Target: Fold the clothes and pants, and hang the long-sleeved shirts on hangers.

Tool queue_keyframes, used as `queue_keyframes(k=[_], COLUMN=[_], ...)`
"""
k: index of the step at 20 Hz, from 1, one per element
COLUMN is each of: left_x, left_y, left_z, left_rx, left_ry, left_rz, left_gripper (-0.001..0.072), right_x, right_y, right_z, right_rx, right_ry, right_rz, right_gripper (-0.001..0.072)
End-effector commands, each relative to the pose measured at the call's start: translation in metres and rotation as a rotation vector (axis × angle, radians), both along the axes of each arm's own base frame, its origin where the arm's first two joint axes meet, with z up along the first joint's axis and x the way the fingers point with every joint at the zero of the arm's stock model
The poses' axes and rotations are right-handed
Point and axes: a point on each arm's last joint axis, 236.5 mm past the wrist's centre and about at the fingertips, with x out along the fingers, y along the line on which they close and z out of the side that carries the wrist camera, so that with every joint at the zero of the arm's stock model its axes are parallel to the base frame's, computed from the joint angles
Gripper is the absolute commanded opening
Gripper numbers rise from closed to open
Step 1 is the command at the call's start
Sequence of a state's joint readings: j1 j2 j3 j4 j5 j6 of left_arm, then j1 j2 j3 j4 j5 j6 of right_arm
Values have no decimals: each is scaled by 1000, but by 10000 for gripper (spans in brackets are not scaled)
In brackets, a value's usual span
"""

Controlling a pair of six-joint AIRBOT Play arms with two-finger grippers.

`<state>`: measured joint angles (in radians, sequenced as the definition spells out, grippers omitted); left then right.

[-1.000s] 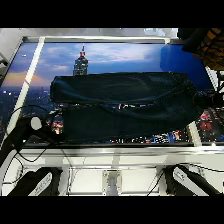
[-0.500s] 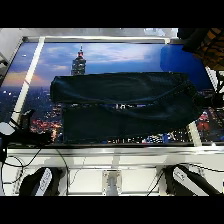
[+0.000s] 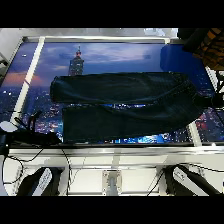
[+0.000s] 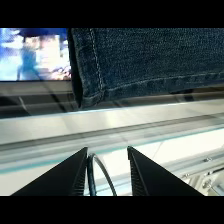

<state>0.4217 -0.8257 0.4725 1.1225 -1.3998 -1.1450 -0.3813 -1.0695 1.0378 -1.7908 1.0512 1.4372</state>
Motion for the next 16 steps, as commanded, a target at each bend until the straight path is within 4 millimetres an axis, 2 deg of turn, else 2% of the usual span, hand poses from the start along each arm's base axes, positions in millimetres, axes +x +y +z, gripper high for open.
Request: queue_keyframes(k=[1, 4, 7, 9, 11, 12, 13, 16], left_x=[3, -6, 13, 28, 36, 38, 40, 50], left_y=[-1, 15, 30, 26, 18, 15, 12, -1], left_z=[-15, -22, -17, -12, -12, -13, -15, -19], left_rx=[20, 113, 190, 173, 132, 123, 124, 141], left_ry=[-20, 8, -83, -149, -160, -160, -161, -203], left_rz=[3, -37, -17, 23, 45, 43, 30, -40], left_gripper=[377, 356, 360, 360, 366, 393, 433, 438], right_x=[1, 1, 2, 2, 2, 2, 2, 2], right_y=[2, 1, 2, 2, 2, 2, 2, 2], right_z=[-1, 0, 0, 0, 0, 0, 0, 0], right_rx=[9, 8, 8, 9, 12, 12, 12, 12], right_ry=[-5, -7, -8, -8, -9, -9, -9, -9], right_rz=[-1, 0, 0, 0, 0, -1, -1, -1], right_gripper=[333, 333, 334, 333, 333, 333, 333, 333])
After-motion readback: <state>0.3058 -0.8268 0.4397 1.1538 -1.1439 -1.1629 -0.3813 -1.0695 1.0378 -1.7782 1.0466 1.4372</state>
